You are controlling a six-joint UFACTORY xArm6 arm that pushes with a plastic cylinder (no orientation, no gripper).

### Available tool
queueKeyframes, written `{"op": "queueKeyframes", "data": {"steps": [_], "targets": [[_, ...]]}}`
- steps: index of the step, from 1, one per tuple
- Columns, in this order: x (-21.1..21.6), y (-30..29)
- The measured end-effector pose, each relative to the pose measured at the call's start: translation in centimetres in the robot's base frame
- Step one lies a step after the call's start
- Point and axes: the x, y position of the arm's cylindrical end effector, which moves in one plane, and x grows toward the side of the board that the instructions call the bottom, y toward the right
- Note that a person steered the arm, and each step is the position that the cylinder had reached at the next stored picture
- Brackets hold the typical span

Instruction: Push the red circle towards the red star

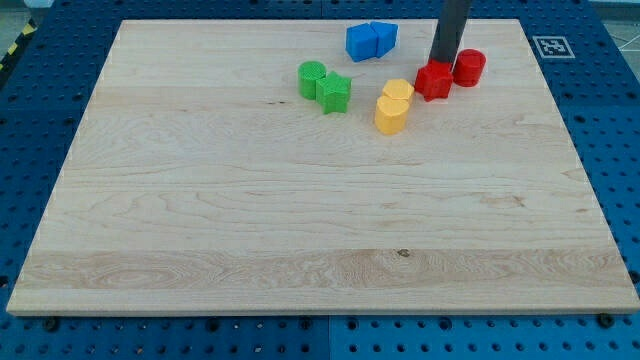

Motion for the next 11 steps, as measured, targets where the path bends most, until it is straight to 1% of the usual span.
{"op": "queueKeyframes", "data": {"steps": [1, 3, 4, 5, 6, 7, 8, 11], "targets": [[0.2, -0.3], [-3.3, 0.7], [-4.7, 4.7], [-4.5, 8.3], [-1.9, 8.2], [0.0, 6.6], [0.1, 5.3], [-0.2, 5.1]]}}
